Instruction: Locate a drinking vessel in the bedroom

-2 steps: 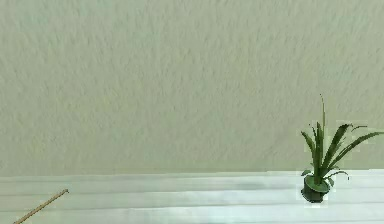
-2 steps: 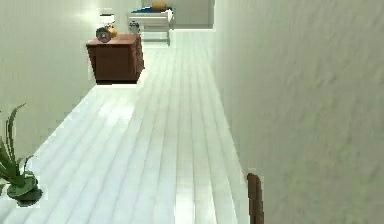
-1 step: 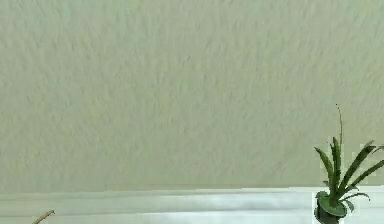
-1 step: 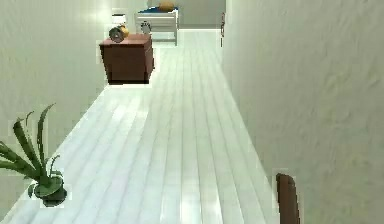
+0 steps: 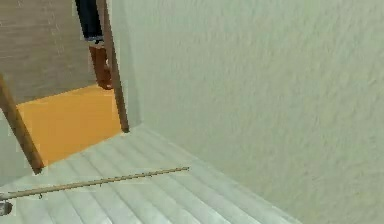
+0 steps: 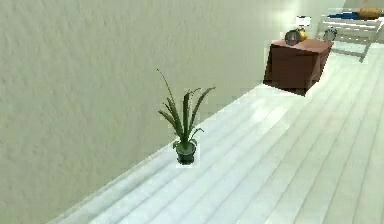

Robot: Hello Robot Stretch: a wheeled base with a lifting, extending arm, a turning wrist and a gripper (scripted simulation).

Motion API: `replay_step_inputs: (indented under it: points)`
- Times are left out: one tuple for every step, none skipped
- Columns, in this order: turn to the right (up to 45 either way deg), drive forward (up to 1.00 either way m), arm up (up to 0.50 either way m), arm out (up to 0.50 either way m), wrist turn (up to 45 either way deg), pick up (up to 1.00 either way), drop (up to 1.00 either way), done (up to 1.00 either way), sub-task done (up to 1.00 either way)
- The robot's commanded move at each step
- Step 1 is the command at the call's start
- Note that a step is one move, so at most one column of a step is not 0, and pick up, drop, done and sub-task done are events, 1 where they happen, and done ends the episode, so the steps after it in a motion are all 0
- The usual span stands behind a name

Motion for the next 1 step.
replay_step_inputs:
  points:
    - [-33.0,0.00,0.00,0.00,0.0,0.00,0.00,0.00,0.00]
